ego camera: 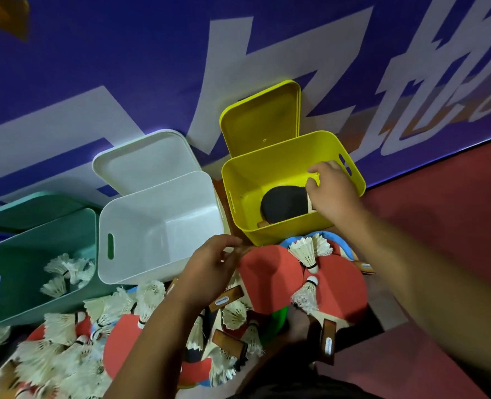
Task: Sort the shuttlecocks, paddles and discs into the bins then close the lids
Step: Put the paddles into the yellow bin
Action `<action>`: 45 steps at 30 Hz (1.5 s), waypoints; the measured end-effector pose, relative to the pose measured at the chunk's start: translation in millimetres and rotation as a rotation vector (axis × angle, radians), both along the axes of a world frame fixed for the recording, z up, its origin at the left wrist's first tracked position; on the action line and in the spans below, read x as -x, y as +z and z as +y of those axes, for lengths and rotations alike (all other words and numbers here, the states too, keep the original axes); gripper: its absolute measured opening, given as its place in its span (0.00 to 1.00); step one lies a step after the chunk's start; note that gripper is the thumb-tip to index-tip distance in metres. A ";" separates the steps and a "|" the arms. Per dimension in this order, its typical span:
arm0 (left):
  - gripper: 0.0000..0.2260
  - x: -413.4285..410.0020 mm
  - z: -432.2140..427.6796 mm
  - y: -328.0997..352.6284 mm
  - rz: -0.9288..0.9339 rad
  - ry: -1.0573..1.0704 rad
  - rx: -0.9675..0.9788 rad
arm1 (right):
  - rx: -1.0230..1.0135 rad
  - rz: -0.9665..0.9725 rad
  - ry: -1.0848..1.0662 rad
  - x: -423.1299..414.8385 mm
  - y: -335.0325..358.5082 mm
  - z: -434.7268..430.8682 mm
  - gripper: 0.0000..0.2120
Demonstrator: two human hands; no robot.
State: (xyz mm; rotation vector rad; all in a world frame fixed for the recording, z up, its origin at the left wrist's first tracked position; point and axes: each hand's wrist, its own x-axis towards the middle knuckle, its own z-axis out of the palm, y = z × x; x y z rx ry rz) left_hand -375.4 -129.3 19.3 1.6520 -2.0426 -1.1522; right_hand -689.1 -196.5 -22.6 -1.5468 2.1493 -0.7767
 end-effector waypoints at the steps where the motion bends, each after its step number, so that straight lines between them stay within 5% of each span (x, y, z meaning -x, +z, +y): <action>1: 0.06 -0.8 1.5 -1.4 0.020 0.006 -0.024 | 0.049 -0.030 0.012 -3.5 2.8 9.7 0.13; 10: 0.06 -18.3 23.8 -14.1 -0.007 0.047 -0.118 | 0.156 -0.169 0.281 -61.2 14.6 61.3 0.06; 15: 0.09 -39.0 33.8 -26.1 -0.131 0.017 -0.031 | 0.052 -0.197 0.384 -88.8 5.4 83.4 0.06; 20: 0.10 -65.1 36.2 -27.7 -0.025 0.035 0.009 | -0.112 -0.187 0.424 -120.9 -8.3 115.4 0.05; 29: 0.09 -113.5 48.6 -28.7 0.083 0.065 0.009 | -0.219 0.036 0.675 -193.8 -31.1 155.9 0.14; 37: 0.08 -155.5 63.5 -27.7 0.197 0.137 -0.068 | -0.287 0.245 0.650 -230.8 -52.3 152.0 0.24; 45: 0.08 -182.5 65.9 -31.1 0.243 0.142 -0.099 | -0.246 0.207 0.654 -234.8 -53.5 145.0 0.23</action>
